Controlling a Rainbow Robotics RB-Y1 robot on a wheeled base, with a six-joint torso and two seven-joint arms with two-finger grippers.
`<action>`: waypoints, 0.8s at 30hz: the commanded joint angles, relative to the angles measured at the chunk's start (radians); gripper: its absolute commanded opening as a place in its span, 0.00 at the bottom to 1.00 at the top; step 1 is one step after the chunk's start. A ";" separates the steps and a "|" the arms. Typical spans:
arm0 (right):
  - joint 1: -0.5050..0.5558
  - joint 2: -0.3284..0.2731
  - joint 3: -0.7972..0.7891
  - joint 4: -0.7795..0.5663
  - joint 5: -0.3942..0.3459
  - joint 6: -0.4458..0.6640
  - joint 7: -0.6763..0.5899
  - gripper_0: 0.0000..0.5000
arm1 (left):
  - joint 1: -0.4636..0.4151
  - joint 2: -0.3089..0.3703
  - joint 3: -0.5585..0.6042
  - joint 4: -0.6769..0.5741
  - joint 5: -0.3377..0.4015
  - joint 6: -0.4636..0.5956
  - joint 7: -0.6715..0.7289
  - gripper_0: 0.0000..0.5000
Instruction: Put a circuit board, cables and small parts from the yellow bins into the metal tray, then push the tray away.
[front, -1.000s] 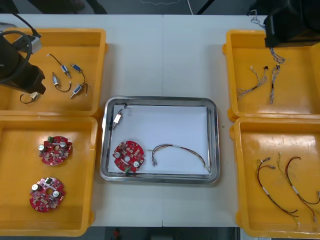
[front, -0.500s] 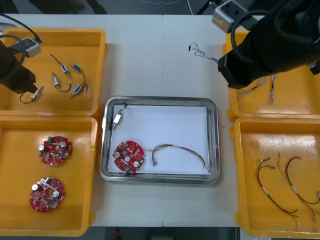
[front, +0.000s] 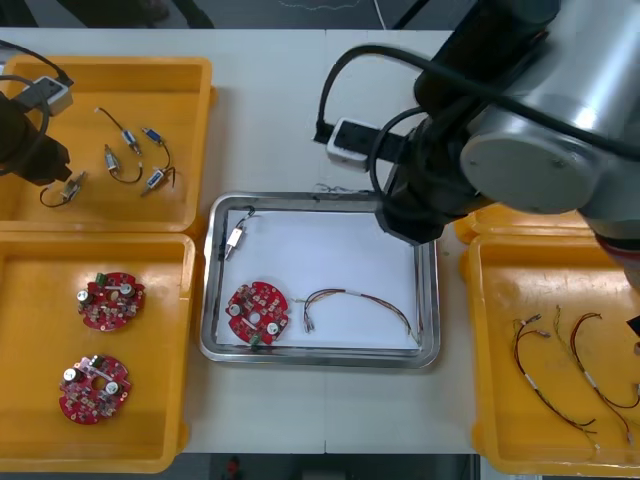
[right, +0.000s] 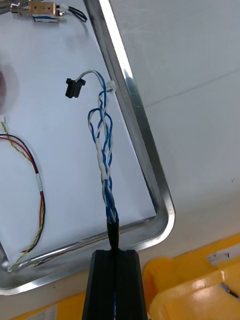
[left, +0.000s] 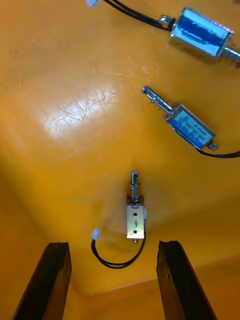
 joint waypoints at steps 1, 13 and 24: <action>0.012 0.015 0.098 0.058 0.027 -0.087 0.026 0.00 | -0.045 -0.018 -0.038 0.044 -0.012 -0.073 -0.101 1.00; 0.014 0.026 0.285 0.241 0.104 -0.274 0.049 0.00 | -0.044 -0.049 -0.098 0.102 -0.010 -0.149 -0.087 1.00; 0.017 0.026 0.305 0.377 0.156 -0.374 0.088 0.00 | -0.033 -0.052 -0.126 0.130 -0.010 -0.191 -0.086 1.00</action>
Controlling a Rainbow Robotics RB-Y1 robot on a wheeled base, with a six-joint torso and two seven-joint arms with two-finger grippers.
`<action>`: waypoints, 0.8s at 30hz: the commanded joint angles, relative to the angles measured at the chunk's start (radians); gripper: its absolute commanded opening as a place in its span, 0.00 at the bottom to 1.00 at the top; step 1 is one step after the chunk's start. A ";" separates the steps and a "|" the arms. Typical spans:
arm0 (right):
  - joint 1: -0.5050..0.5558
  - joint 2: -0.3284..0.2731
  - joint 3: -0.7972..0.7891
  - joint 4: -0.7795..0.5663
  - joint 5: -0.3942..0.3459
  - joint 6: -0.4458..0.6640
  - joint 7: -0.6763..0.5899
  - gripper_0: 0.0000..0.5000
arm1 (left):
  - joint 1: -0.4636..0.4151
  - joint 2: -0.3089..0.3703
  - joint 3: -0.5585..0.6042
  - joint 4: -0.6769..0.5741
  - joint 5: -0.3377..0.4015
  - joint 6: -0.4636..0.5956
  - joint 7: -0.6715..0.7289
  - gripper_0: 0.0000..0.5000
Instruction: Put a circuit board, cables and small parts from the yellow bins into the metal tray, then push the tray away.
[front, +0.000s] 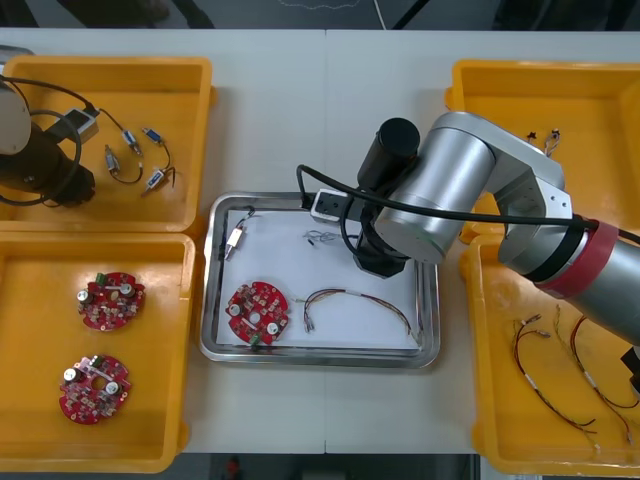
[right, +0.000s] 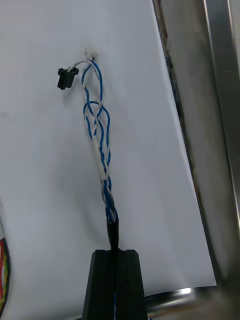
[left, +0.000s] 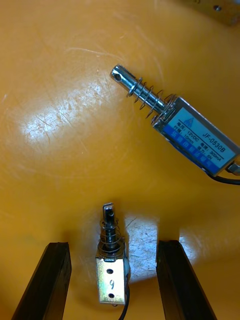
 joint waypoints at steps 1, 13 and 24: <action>0.008 0.018 0.007 0.027 0.034 -0.037 0.066 0.00 | -0.027 -0.011 -0.013 0.000 -0.010 -0.024 -0.086 0.43; 0.006 0.018 0.011 0.042 0.037 -0.051 0.070 1.00 | -0.023 -0.009 0.050 -0.041 -0.039 0.039 -0.083 0.00; 0.006 0.032 -0.050 -0.055 0.048 0.078 0.050 1.00 | -0.023 -0.009 0.174 -0.201 -0.094 0.293 -0.041 0.00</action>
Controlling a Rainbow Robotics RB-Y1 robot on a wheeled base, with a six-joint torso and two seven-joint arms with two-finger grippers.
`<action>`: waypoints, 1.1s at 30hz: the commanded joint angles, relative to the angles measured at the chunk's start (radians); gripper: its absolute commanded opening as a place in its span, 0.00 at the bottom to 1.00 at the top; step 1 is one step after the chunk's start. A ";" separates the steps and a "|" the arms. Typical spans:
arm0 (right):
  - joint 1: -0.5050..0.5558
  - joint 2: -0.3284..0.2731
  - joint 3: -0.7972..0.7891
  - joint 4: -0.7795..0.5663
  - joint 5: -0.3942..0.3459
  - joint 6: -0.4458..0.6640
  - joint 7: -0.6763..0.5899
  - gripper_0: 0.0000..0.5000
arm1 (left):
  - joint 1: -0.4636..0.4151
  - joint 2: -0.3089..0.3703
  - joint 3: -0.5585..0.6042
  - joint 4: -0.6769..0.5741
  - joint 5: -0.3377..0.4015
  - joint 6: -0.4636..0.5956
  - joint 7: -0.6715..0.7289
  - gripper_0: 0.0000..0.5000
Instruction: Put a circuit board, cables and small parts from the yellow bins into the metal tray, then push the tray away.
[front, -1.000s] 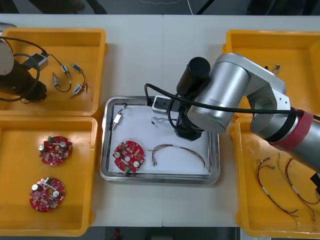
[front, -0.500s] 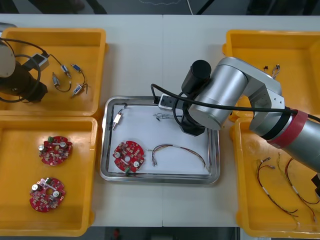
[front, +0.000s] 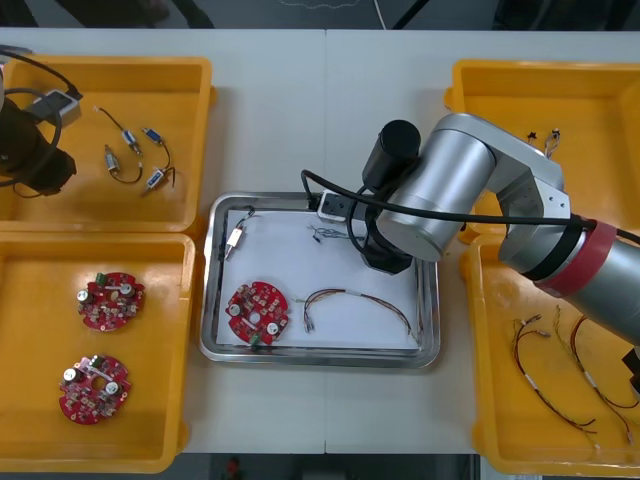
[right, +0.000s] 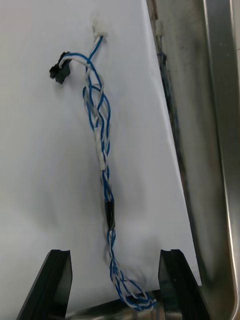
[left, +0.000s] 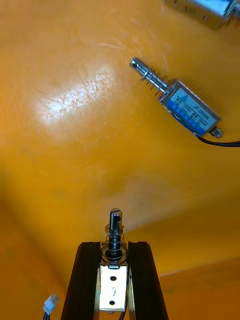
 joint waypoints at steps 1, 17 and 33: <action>0.004 0.036 -0.069 -0.104 0.015 0.114 -0.008 1.00 | -0.023 -0.008 0.053 -0.091 -0.027 0.088 -0.020 0.00; 0.004 0.071 -0.290 -0.422 0.086 0.409 -0.031 1.00 | -0.023 -0.126 0.063 -0.457 -0.045 0.385 0.341 0.00; 0.168 -0.096 -0.615 -0.552 -0.100 0.409 -0.267 1.00 | -0.023 -0.370 -0.069 -0.755 -0.134 0.466 0.678 0.00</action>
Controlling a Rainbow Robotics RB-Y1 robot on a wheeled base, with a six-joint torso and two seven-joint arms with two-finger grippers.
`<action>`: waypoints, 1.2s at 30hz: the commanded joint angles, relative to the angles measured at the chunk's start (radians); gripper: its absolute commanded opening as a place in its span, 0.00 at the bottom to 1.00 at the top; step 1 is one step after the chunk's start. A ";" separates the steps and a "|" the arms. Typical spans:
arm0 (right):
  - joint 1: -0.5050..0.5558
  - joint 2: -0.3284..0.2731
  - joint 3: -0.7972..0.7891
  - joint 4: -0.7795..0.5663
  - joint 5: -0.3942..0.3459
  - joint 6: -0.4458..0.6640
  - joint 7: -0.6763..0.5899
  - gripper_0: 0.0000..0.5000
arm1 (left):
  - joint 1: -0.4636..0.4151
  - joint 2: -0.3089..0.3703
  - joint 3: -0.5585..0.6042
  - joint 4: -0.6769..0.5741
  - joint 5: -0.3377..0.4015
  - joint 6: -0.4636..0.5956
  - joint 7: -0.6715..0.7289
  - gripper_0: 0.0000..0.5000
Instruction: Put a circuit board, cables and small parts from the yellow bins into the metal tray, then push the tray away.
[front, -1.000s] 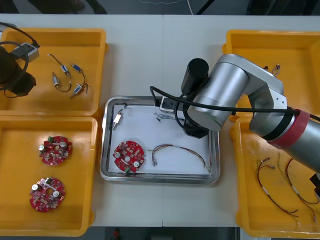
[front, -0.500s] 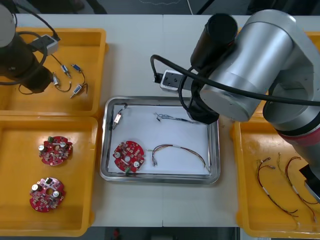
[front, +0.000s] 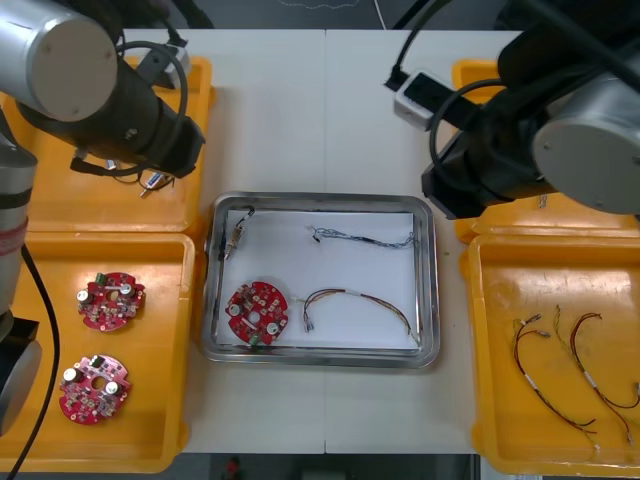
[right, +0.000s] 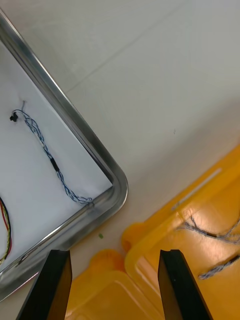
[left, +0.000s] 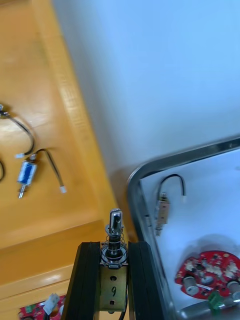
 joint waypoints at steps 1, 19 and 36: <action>0.082 -0.086 -0.135 -0.059 -0.065 0.002 -0.068 1.00 | -0.025 -0.049 -0.107 -0.055 -0.032 0.007 0.106 0.00; 0.416 -0.220 -0.554 -0.127 -0.248 0.002 -0.380 1.00 | -0.003 -0.155 -0.447 0.094 -0.196 -0.095 0.339 0.00; 0.702 -0.229 -0.762 -0.162 -0.241 0.002 -0.401 1.00 | 0.069 -0.153 -0.507 0.191 -0.261 -0.291 0.355 0.01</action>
